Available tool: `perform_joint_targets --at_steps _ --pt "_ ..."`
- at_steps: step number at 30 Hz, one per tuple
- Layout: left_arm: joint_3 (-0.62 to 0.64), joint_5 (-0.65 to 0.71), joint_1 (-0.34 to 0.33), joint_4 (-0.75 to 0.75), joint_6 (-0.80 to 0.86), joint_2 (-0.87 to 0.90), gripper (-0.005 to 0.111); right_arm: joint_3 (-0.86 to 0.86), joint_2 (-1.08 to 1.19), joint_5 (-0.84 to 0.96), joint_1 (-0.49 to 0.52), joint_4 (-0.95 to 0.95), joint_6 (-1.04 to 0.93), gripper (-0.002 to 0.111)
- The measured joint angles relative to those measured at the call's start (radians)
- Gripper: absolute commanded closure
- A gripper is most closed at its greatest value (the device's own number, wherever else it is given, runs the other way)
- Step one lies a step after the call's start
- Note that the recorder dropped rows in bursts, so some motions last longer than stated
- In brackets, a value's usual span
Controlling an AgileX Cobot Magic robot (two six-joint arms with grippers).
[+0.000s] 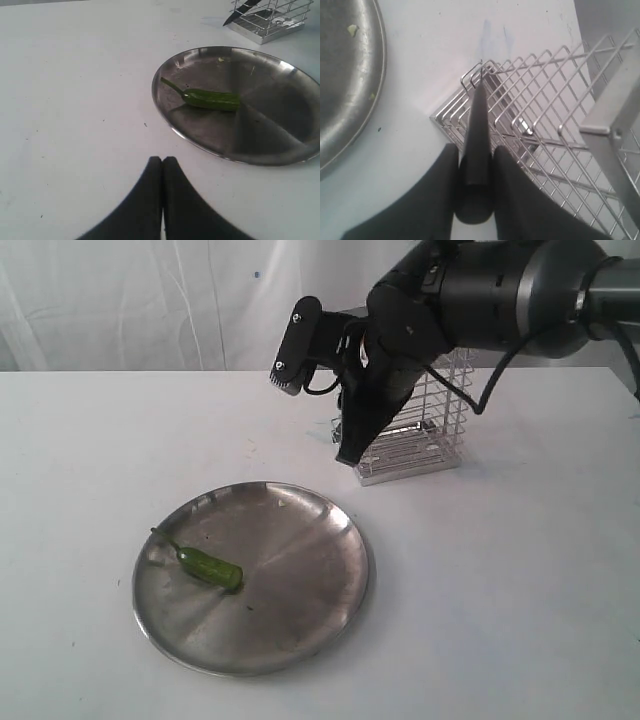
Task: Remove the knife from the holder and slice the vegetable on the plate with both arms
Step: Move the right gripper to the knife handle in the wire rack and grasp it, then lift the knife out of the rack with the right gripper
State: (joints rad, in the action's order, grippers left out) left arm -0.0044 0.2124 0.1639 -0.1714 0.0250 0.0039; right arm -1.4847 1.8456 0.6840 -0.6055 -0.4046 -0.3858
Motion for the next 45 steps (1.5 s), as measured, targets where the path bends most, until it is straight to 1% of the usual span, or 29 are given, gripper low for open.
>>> perform_joint_targets --at_steps 11,17,20,24,28,31,32,33,34,38,41,45 --pt "0.0 0.0 0.0 0.0 0.0 0.0 0.107 -0.052 -0.085 0.127 0.0 0.124 0.044 0.107" --pt "0.0 0.0 0.0 0.0 0.0 0.0 0.107 -0.078 -0.128 0.203 0.0 0.161 0.078 0.107" --pt "0.0 0.0 0.0 0.0 0.0 0.0 0.107 -0.078 -0.179 0.25 0.0 0.221 0.114 0.107" --pt "0.0 0.0 0.0 0.0 0.0 0.0 0.107 -0.078 -0.257 0.27 0.0 0.314 0.118 0.107" --pt "0.0 0.0 0.0 0.0 0.0 0.0 0.107 -0.073 -0.337 0.312 -0.002 0.328 0.14 0.107" --pt "0.0 0.0 0.0 0.0 0.0 0.0 0.107 -0.015 -0.415 0.323 -0.002 0.354 0.159 0.107" --pt "0.0 0.0 0.0 0.0 0.0 0.0 0.107 0.017 -0.436 0.305 -0.002 0.371 0.162 0.107" --pt "0.0 0.0 0.0 0.0 0.0 0.0 0.107 0.095 -0.479 0.256 -0.002 0.418 0.165 0.107" --pt "0.0 0.0 0.0 0.0 0.0 0.0 0.107 0.136 -0.499 0.212 -0.002 0.446 0.167 0.107" --pt "0.0 0.0 0.0 0.0 0.0 0.0 0.107 0.368 -0.619 -0.027 -0.002 0.566 0.163 0.107" --pt "0.0 0.0 0.0 0.0 0.0 0.0 0.107 0.519 -0.696 -0.179 -0.002 0.612 0.161 0.107" --pt "0.0 0.0 0.0 0.0 0.0 0.0 0.107 0.691 -0.748 -0.32 -0.002 0.668 0.16 0.107"
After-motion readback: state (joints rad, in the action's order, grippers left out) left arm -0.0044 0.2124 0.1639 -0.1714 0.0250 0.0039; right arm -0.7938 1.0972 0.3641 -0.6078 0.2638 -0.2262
